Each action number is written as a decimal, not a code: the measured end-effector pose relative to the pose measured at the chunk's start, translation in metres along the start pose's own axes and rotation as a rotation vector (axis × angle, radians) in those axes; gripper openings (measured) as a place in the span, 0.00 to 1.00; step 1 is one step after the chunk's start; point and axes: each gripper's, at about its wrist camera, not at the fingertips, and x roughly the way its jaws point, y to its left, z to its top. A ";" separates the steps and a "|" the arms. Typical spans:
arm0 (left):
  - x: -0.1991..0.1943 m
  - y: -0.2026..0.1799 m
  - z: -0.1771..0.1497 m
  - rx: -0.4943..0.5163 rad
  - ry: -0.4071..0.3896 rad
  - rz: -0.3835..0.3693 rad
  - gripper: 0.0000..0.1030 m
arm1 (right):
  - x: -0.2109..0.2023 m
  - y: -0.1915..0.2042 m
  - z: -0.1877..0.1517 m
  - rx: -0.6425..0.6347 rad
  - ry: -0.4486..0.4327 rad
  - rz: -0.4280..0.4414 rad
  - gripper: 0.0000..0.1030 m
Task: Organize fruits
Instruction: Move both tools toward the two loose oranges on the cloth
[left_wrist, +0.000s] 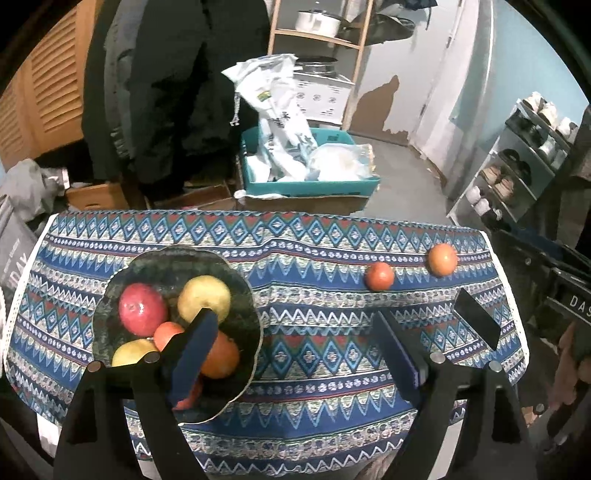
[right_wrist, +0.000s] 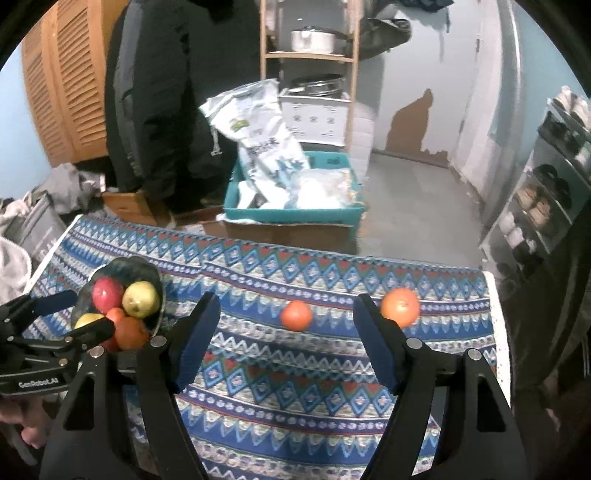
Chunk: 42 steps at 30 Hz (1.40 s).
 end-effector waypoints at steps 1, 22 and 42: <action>0.001 -0.004 0.001 0.006 0.000 -0.003 0.84 | -0.001 -0.005 -0.001 0.005 -0.003 -0.005 0.73; 0.024 -0.069 0.015 0.104 0.032 -0.045 0.84 | -0.003 -0.088 -0.021 0.119 0.010 -0.118 0.74; 0.081 -0.083 0.043 0.080 0.147 -0.067 0.84 | 0.054 -0.125 -0.015 0.134 0.146 -0.098 0.74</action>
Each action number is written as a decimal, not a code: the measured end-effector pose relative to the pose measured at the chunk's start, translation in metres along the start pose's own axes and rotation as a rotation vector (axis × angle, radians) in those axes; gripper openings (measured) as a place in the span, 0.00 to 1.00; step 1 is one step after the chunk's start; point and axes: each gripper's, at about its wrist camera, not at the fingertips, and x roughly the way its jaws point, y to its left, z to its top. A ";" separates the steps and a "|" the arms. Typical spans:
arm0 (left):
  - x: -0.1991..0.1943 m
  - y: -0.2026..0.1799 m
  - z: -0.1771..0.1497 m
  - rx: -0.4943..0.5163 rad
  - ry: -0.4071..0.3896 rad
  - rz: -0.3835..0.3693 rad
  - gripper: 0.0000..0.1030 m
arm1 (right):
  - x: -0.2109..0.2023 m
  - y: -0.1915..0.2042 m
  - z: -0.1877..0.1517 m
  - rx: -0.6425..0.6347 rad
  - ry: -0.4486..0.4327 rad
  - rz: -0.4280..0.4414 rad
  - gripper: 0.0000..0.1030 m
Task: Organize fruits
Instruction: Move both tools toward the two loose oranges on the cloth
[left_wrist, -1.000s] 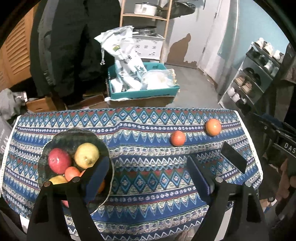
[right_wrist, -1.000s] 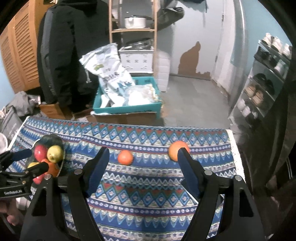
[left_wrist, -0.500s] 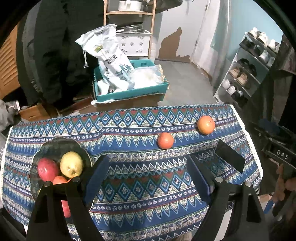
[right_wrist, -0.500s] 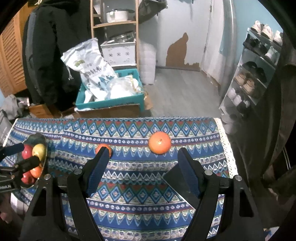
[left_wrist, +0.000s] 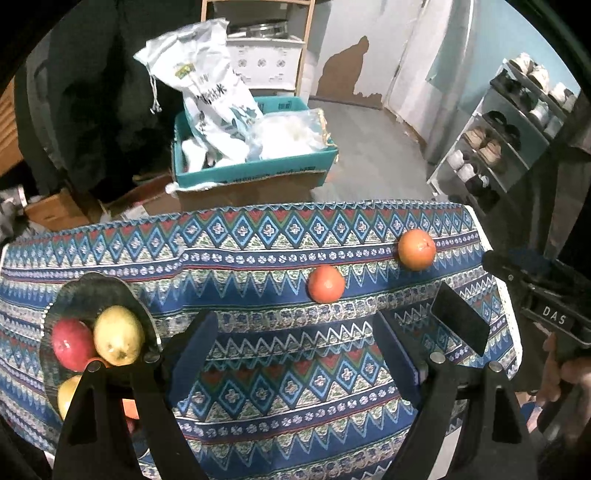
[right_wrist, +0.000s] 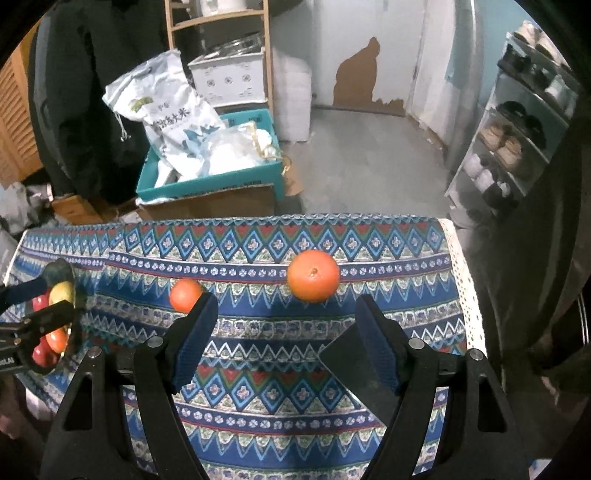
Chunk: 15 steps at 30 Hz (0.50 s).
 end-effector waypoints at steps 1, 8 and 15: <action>0.003 0.000 0.001 -0.005 0.007 -0.004 0.84 | 0.003 0.000 0.003 -0.005 0.007 0.000 0.74; 0.028 -0.006 0.010 -0.013 0.048 -0.013 0.84 | 0.022 -0.005 0.020 -0.014 0.049 0.017 0.74; 0.054 -0.006 0.022 -0.033 0.073 -0.029 0.84 | 0.050 -0.016 0.033 -0.032 0.106 0.005 0.74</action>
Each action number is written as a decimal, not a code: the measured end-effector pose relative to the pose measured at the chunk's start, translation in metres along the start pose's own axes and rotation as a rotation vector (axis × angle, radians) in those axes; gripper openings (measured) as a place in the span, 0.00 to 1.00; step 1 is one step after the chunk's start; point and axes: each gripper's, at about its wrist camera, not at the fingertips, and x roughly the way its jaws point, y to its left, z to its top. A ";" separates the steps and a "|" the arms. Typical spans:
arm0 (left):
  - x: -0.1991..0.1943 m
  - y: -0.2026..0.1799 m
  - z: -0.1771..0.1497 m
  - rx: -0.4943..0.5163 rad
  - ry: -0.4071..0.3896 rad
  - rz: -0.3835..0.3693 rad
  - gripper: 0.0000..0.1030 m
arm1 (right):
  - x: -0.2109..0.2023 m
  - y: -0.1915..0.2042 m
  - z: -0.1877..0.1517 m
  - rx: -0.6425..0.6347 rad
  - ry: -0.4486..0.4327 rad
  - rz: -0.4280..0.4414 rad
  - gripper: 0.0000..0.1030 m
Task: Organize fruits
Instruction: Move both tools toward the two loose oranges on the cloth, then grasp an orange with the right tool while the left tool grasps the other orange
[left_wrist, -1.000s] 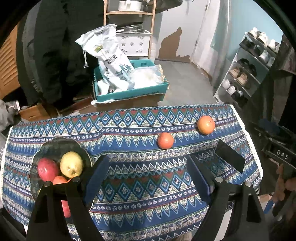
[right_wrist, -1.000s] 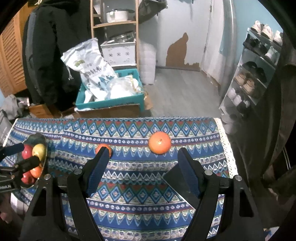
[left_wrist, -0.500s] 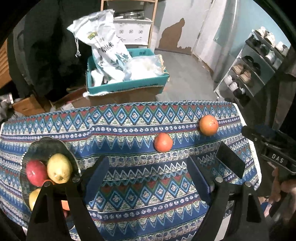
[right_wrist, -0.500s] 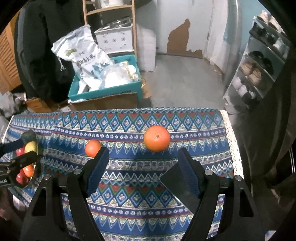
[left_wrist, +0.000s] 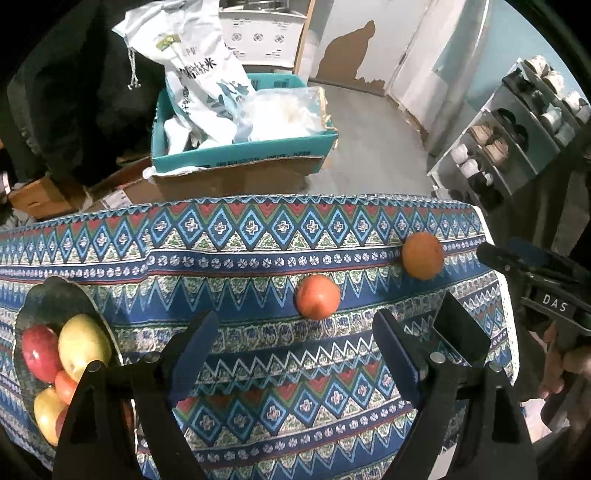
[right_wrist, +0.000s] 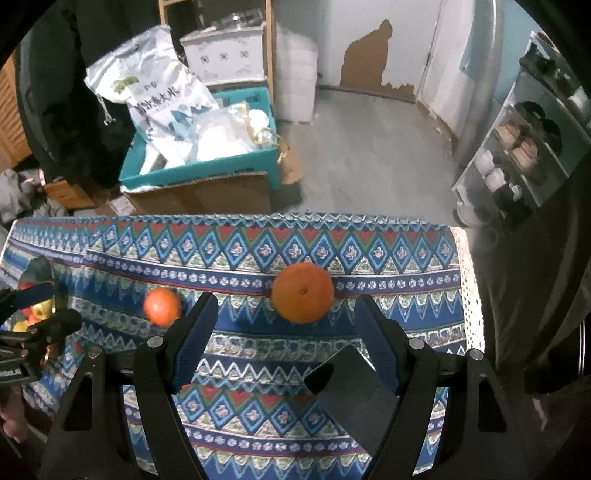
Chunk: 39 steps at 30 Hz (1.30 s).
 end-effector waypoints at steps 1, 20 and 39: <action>0.005 0.000 0.002 -0.003 0.005 -0.002 0.84 | 0.007 -0.002 0.001 -0.002 0.016 0.002 0.74; 0.092 -0.020 0.002 0.061 0.104 0.015 0.84 | 0.101 -0.026 -0.004 0.005 0.151 0.014 0.74; 0.121 -0.024 -0.004 0.068 0.158 -0.042 0.45 | 0.133 -0.019 -0.002 0.003 0.193 0.004 0.67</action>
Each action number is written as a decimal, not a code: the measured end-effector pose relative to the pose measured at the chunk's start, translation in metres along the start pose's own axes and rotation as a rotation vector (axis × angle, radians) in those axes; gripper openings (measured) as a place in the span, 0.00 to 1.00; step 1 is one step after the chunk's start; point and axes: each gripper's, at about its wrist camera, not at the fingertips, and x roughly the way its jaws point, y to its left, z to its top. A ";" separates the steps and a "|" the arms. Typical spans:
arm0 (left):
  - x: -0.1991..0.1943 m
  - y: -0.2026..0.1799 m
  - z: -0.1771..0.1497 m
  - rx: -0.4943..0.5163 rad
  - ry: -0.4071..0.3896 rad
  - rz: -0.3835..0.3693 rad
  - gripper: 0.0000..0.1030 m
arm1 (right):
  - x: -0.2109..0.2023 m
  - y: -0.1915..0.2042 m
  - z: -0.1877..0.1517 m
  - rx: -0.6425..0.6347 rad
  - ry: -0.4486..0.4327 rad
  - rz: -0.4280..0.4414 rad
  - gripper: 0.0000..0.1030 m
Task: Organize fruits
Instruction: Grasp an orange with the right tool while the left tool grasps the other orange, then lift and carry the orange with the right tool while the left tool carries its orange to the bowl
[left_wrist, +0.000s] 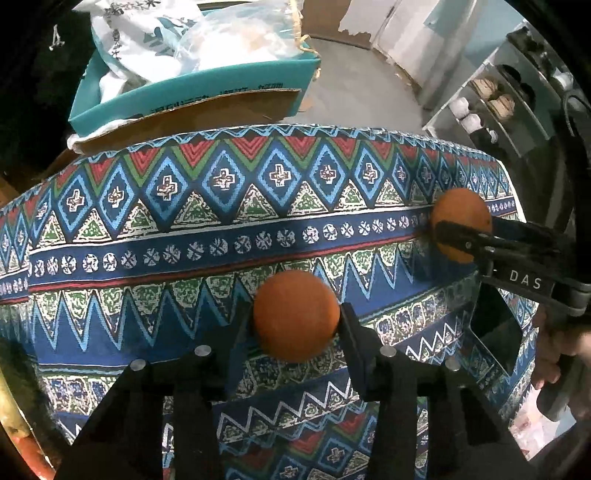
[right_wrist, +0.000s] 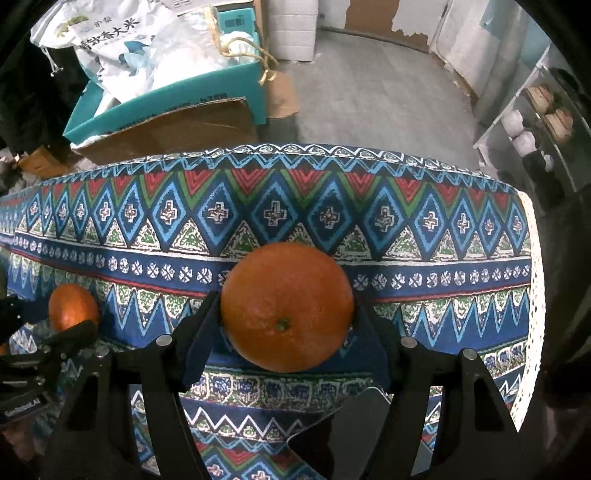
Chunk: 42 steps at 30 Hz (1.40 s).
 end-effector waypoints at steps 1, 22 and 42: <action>-0.001 -0.001 0.000 0.006 -0.003 0.007 0.45 | -0.001 0.000 -0.001 0.002 -0.004 -0.004 0.67; -0.066 -0.002 0.000 0.045 -0.157 0.034 0.44 | -0.060 0.022 -0.021 0.001 -0.137 0.005 0.66; -0.160 -0.003 -0.023 0.074 -0.315 0.026 0.44 | -0.159 0.051 -0.038 -0.019 -0.330 0.049 0.66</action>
